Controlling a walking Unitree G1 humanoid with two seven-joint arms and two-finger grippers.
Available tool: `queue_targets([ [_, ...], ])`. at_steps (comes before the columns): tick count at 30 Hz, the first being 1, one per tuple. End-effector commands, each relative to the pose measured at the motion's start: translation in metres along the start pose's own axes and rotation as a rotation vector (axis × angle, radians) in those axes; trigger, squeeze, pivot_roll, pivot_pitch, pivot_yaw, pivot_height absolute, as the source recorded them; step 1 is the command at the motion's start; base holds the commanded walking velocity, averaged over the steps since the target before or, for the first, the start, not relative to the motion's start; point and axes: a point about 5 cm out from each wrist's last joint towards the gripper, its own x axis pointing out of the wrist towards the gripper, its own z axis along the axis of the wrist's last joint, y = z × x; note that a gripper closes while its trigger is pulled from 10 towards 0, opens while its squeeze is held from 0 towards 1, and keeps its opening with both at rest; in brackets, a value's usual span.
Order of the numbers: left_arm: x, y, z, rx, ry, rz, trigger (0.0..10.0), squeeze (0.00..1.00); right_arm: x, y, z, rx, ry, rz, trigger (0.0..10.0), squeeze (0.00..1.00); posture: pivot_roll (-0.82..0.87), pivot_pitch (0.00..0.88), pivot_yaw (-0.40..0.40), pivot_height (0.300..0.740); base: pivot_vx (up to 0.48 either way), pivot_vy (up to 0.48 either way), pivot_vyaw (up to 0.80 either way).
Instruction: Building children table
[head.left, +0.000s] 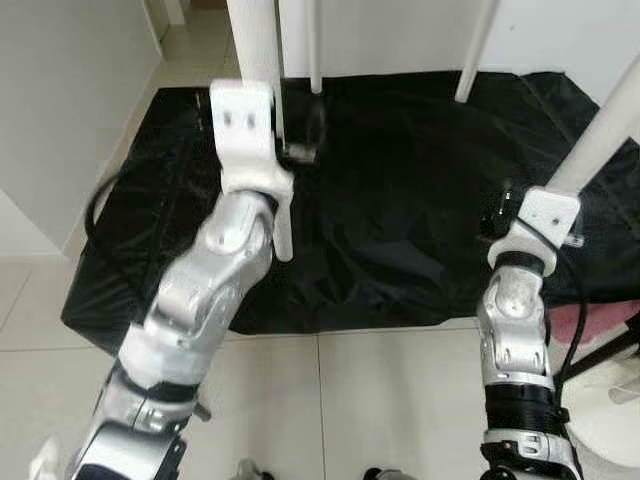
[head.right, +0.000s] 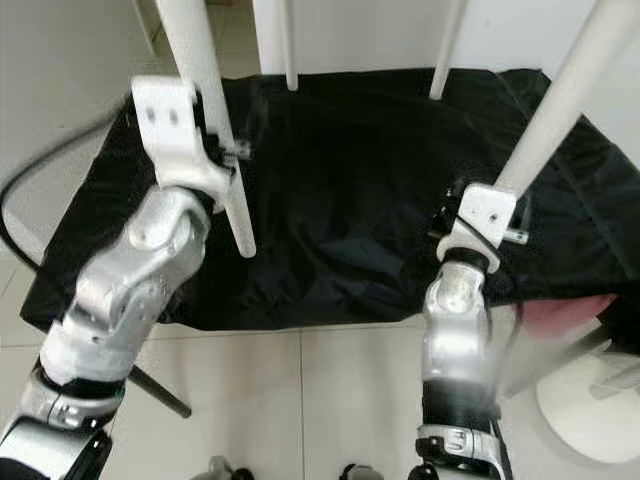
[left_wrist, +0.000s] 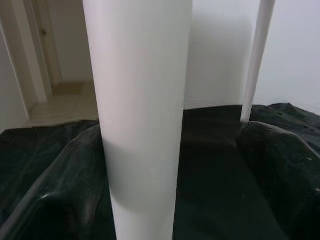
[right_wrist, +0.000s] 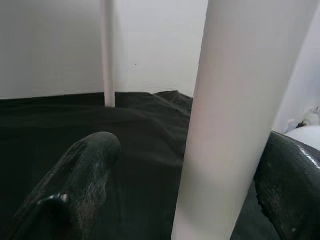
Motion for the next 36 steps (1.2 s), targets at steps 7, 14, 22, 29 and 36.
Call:
queue_targets([
  [7, -0.024, -0.012, -0.002, 0.022, -0.026, -0.400, 10.0, 0.00, -0.012, 0.002, 0.001, 0.120, -0.004, 0.020, 10.0, 0.00, -0.02, 0.098, 0.059, 0.740, 0.000, 0.000, 0.00],
  [14, -0.038, -0.004, -0.008, 0.055, -0.018, -0.382, 10.0, 0.00, -0.024, -0.002, -0.005, 0.127, 0.015, 0.044, 10.0, 0.00, -0.02, 0.100, 0.056, 0.740, 0.000, 0.000, 0.00],
  [22, -0.061, -0.008, -0.022, 0.056, 0.017, -0.435, 10.0, 0.00, -0.039, -0.005, -0.012, 0.062, 0.024, 0.113, 10.0, 0.00, -0.02, 0.101, 0.056, 0.740, 0.000, 0.000, 0.00],
  [29, -0.074, -0.010, -0.039, 0.054, 0.085, -0.446, 10.0, 0.00, -0.052, -0.006, -0.021, 0.022, 0.044, 0.181, 10.0, 0.00, -0.02, 0.102, 0.056, 0.740, 0.000, 0.000, 0.00],
  [36, -0.087, -0.007, -0.051, 0.063, 0.122, -0.438, 10.0, 0.00, -0.067, 0.002, -0.028, 0.037, 0.076, 0.328, 10.0, 0.00, -0.02, 0.101, 0.054, 0.740, 0.000, 0.000, 0.00],
])
